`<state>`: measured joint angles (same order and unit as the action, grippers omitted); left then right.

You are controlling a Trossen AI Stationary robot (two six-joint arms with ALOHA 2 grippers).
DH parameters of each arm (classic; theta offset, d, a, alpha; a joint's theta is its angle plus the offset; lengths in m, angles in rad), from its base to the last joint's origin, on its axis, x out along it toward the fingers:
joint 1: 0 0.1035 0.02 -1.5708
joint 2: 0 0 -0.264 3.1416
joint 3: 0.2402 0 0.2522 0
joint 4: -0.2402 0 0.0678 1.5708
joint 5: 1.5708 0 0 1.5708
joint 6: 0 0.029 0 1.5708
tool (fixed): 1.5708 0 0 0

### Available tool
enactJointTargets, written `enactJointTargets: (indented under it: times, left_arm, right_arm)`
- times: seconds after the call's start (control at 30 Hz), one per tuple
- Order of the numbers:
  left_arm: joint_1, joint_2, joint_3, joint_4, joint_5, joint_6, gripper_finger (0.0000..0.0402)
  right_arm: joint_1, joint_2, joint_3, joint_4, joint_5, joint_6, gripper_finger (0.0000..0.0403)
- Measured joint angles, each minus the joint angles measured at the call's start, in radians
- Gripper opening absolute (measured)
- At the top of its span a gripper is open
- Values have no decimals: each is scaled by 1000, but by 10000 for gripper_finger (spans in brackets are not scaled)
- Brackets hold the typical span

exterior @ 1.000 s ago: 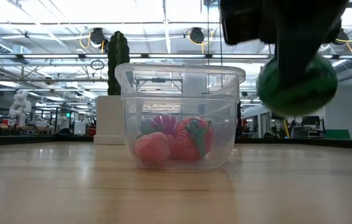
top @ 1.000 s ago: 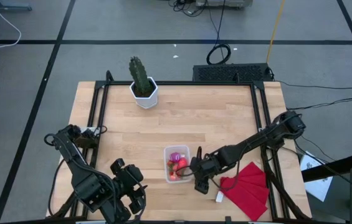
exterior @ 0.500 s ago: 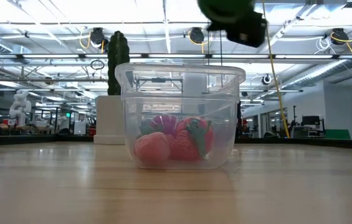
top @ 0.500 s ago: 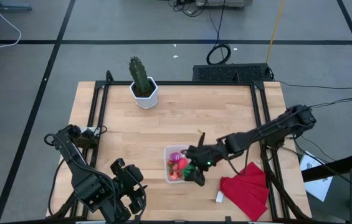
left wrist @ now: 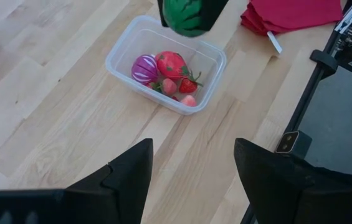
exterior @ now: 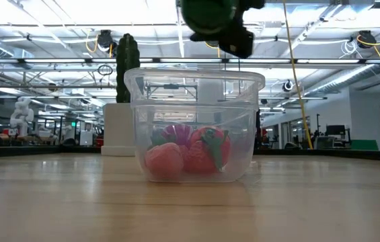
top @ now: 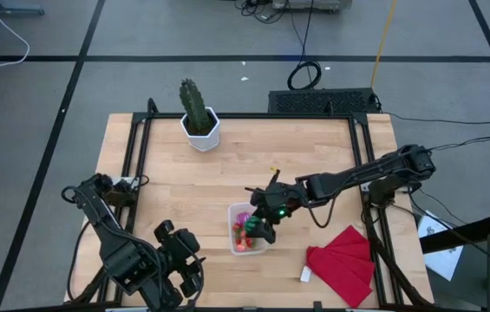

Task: Pick and placing Produce into tupperware
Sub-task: Put the watermelon into the transparent bin

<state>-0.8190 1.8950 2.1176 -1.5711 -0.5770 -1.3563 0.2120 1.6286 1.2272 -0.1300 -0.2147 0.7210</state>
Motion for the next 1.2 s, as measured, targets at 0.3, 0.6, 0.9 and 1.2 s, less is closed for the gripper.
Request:
enactJointTargets:
  times: [0.3, 0.6, 0.9, 1.2]
  left_arm:
    - [7, 0, 0, 1, -3, -3, 230]
    - [7, 0, 0, 0, -1, -16, 230]
    - [7, 0, 0, 0, -1, -15, 230]
    - [7, 0, 0, 0, -1, -18, 230]
  right_arm:
    - [-4, 127, 235, -236, -53, -152, 295]
    - [-17, 255, 355, -495, -22, -266, 295]
    - [-1, 308, 354, -487, -21, -263, 295]
    - [1, 306, 354, -438, -21, -265, 295]
